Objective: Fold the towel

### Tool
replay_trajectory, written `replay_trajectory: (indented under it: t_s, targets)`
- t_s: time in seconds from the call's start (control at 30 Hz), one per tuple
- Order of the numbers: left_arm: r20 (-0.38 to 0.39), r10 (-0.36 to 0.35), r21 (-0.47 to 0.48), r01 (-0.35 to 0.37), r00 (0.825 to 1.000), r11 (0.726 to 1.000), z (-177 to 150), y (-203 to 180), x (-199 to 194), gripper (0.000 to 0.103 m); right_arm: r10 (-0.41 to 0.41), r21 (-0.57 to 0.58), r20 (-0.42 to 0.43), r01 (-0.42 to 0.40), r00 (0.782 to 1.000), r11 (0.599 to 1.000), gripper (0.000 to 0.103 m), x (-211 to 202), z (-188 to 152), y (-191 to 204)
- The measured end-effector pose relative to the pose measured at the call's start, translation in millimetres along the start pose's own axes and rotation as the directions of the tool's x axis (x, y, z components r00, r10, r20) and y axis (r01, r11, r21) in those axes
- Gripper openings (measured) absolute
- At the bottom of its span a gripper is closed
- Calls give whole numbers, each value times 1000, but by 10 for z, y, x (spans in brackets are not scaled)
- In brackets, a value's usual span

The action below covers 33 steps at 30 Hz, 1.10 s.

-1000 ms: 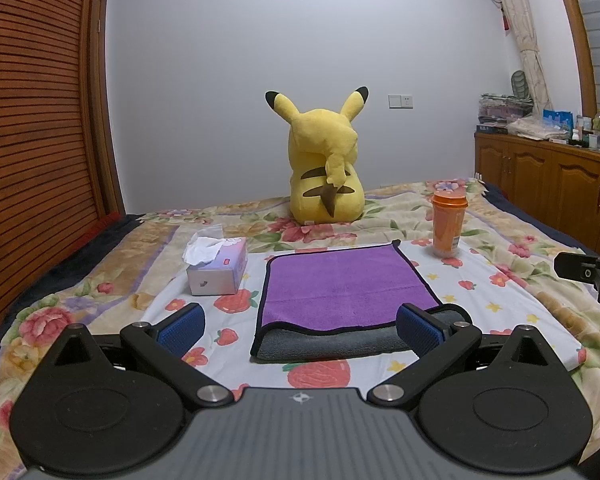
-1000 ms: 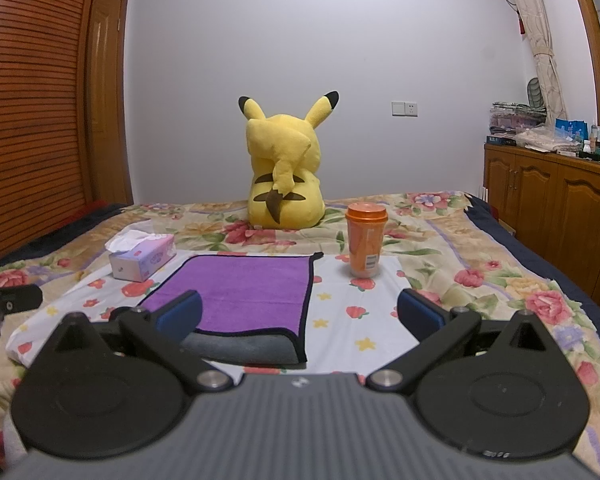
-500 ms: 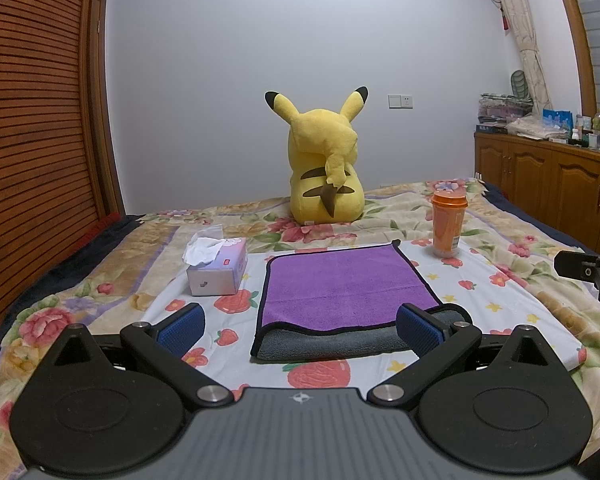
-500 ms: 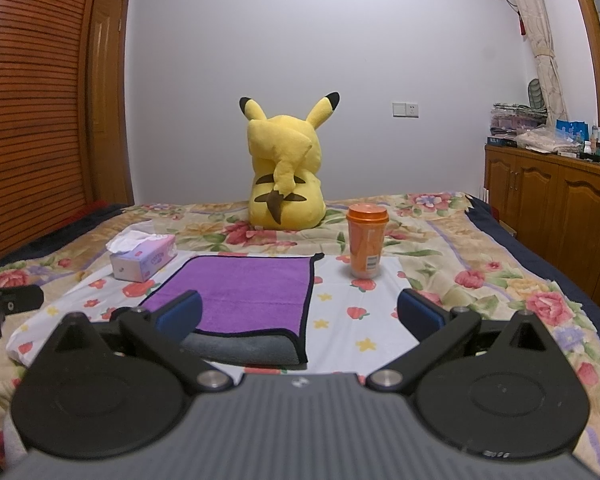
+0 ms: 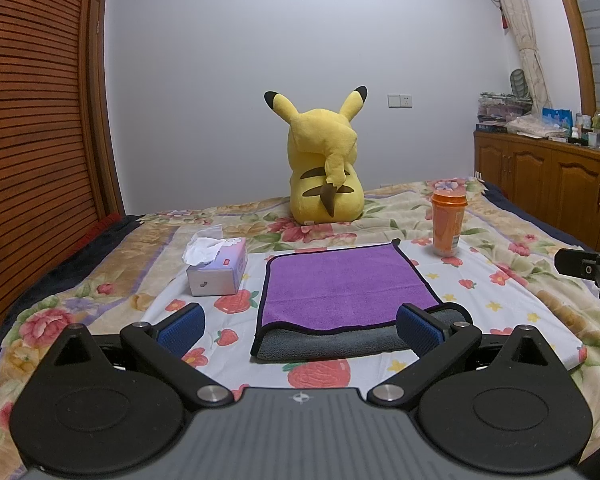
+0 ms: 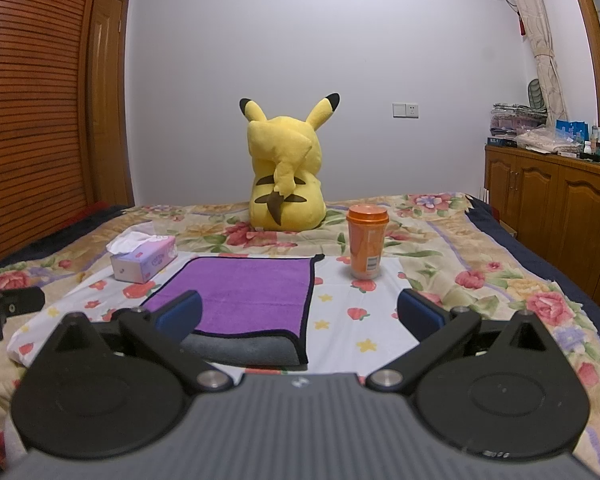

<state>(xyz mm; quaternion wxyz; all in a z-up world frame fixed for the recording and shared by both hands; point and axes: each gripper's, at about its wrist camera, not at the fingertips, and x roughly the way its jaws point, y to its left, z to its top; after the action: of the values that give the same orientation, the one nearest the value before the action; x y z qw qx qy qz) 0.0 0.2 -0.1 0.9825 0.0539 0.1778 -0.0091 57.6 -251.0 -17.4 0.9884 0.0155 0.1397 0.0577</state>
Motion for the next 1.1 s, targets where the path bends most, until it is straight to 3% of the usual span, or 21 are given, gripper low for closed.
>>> replay_trajectory:
  t_s: [0.57, 1.1]
  targets:
    - [-3, 0, 2, 0, 1000, 1000, 0, 1, 2, 103, 1, 1, 1, -1, 1000, 1000, 103, 2, 0, 5]
    - [-66, -16, 14, 17, 998, 1000, -31, -28, 116, 103, 14, -23, -33, -15, 999, 1000, 103, 76, 2, 83]
